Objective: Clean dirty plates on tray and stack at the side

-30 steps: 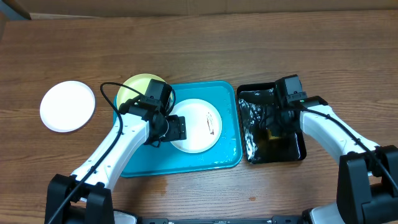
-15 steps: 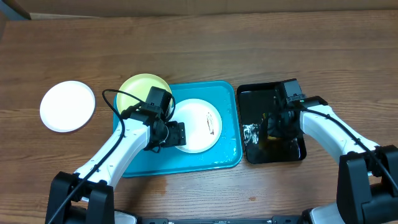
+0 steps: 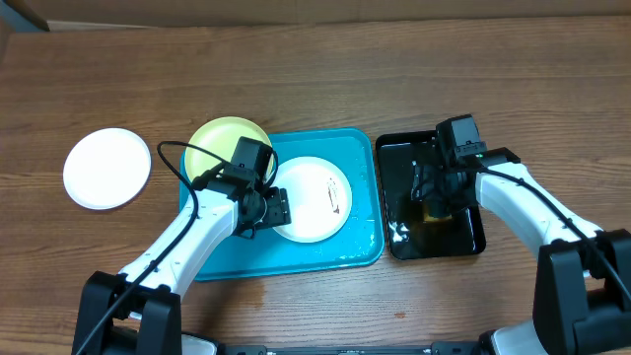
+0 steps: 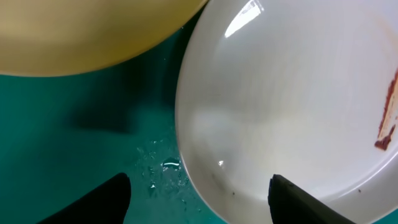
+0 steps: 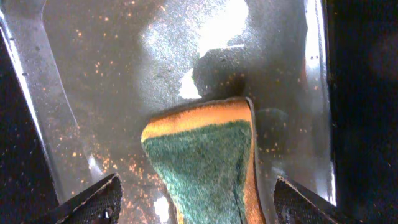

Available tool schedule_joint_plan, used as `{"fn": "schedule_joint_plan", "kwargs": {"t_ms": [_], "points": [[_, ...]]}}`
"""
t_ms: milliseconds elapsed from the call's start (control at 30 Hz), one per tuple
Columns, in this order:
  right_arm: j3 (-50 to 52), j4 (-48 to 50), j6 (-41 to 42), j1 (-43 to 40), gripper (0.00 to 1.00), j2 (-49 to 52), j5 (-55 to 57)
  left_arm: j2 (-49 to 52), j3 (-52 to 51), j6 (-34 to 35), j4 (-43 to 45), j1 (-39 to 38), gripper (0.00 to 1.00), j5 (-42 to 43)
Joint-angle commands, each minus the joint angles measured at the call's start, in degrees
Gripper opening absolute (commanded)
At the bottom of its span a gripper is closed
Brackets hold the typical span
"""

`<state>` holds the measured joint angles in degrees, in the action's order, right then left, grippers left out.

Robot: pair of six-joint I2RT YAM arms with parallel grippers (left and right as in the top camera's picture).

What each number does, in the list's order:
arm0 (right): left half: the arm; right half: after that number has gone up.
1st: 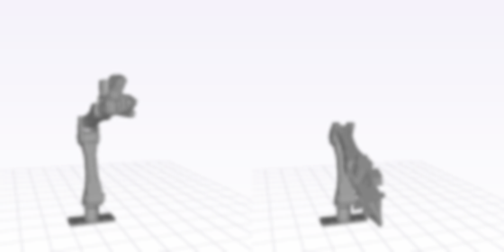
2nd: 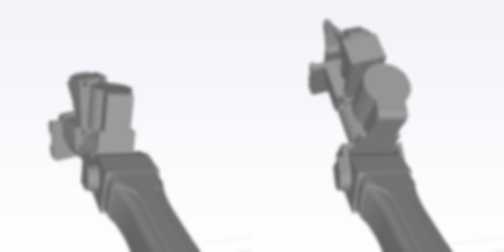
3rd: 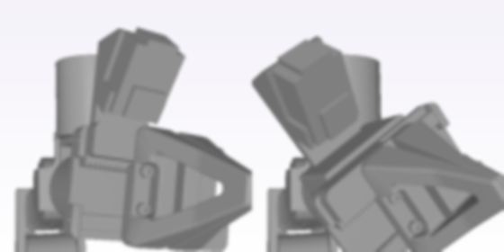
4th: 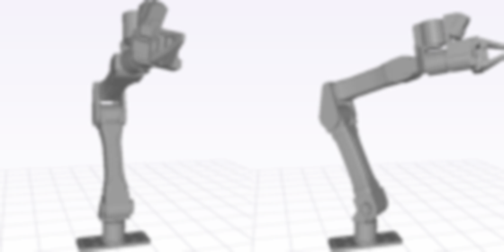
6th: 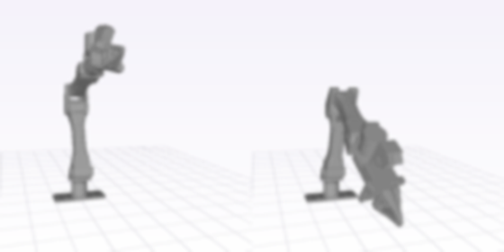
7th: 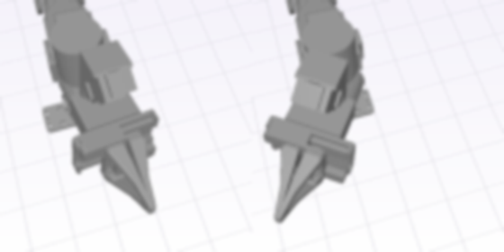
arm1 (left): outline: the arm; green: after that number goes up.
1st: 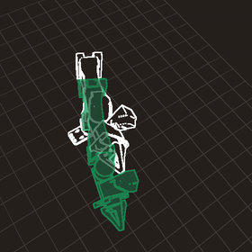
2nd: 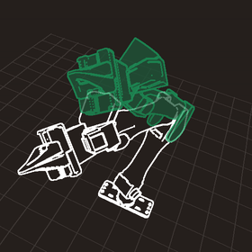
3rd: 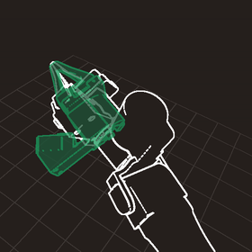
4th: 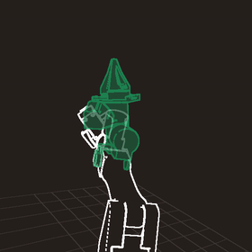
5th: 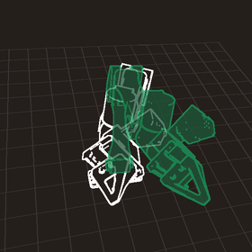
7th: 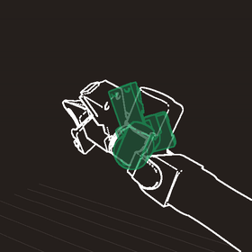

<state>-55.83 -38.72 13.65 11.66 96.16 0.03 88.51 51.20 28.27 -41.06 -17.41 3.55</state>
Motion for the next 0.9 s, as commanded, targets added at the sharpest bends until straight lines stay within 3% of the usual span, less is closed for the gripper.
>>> {"fn": "schedule_joint_plan", "kwargs": {"t_ms": [0, 167, 233, 267, 333, 400, 500, 600, 733, 867], "points": [[-1.0, 1.4, -0.6, -0.2, 0.79, 2.3, 0.8, -0.7, -2.0, 2.5, 1.9, -0.3, 0.61, -1.2], [-0.3, 4.2, -0.6, -0.2, 0.79, 3.0, 1.4, -0.8, -2.4, 2.6, 2.2, -0.3, 0.46, -0.9], [-0.3, 4.3, -0.6, -0.2, 0.79, 3.0, 1.4, -0.8, -2.4, 2.5, 2.4, -0.3, 0.29, -0.8], [0.0, 4.7, -0.6, -0.2, 0.79, 3.0, 1.4, -0.8, -2.4, 1.9, 2.6, -0.2, 0.25, -1.0], [0.2, 4.8, -0.6, -0.2, 0.8, 3.0, 1.4, -0.8, -2.4, 1.7, 2.7, -0.2, 0.39, -1.2], [0.3, 4.6, -0.6, -0.2, 0.8, 3.0, 1.4, -0.8, -2.4, 1.7, 2.8, -0.2, 0.46, -1.4], [0.3, 4.4, -0.6, -0.2, 0.8, 3.0, 1.4, -0.7, -2.4, 2.4, 2.8, -0.3, 0.49, -2.9], [0.3, 4.4, -0.6, -0.2, 0.79, 3.0, 1.4, -0.3, -2.4, 3.1, 3.2, -0.3, 0.48, -5.0], [0.3, 4.4, -0.6, -0.2, 0.72, 3.0, 1.4, 1.0, -2.4, 3.5, 3.9, -0.3, 0.35, -5.0], [0.3, 4.2, -0.6, -0.2, 0.79, 3.0, 1.3, 4.7, -2.4, 3.5, 5.3, -0.3, 0.36, -3.9]]}}
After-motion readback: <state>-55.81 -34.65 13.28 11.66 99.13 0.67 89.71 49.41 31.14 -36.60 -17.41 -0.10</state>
